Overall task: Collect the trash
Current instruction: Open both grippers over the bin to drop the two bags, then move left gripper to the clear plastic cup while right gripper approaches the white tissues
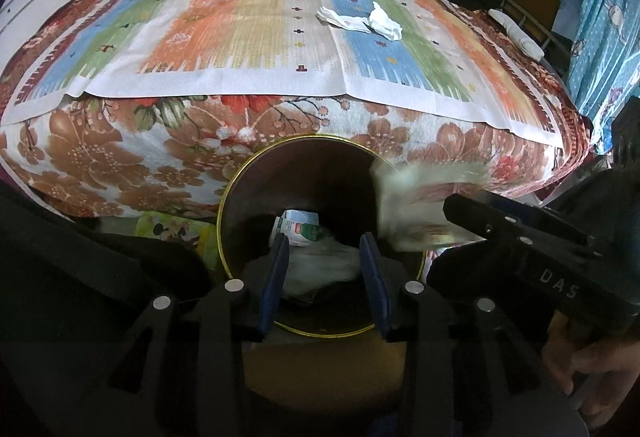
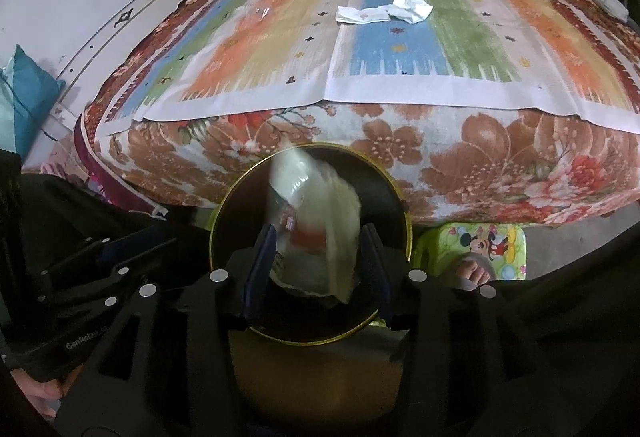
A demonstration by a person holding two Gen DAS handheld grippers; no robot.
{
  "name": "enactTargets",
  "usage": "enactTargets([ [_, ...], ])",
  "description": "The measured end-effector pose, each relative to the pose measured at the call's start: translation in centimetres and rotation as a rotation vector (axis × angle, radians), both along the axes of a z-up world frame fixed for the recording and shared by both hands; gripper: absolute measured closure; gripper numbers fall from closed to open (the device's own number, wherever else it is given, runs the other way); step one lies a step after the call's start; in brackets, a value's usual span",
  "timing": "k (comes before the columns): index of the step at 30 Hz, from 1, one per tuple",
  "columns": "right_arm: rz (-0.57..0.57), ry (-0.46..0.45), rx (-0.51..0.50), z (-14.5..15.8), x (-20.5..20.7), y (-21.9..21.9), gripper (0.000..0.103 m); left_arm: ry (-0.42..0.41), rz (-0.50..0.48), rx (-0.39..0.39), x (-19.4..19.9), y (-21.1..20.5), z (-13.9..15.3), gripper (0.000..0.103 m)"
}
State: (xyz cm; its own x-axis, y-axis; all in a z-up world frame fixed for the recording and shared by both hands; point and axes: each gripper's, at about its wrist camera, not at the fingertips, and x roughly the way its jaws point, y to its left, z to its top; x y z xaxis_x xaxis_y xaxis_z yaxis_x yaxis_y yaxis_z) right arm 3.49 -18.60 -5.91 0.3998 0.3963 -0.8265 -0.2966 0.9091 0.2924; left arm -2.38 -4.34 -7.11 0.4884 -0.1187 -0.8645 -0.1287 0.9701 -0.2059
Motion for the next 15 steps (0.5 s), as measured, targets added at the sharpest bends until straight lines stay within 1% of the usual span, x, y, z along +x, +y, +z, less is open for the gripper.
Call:
enactTargets([
  [2, 0.003, 0.0, 0.001, 0.01, 0.0, 0.04, 0.061, -0.001, -0.002, 0.003, 0.02, -0.11, 0.0, 0.066],
  [6, 0.005, -0.005, 0.003, 0.17, -0.08, 0.0, 0.06, -0.008, -0.003, 0.008, 0.05, 0.0, 0.14, 0.061],
  [9, 0.001, -0.008, 0.003, 0.23, -0.07, -0.04, 0.06, -0.014, -0.008, 0.017, 0.1, -0.09, 0.25, 0.061],
  [11, 0.005, -0.031, -0.037, 0.37, -0.19, 0.41, 0.058, -0.032, -0.011, 0.033, 0.06, -0.31, 0.5, 0.06],
  [12, 0.008, -0.043, -0.052, 0.46, -0.29, 0.61, 0.054, -0.043, -0.008, 0.04, 0.0, -0.32, 0.63, 0.06],
  [15, 0.01, -0.066, -0.07, 0.8, -0.31, 0.84, 0.054, -0.059, -0.008, 0.05, -0.02, -0.42, 0.91, 0.058],
])
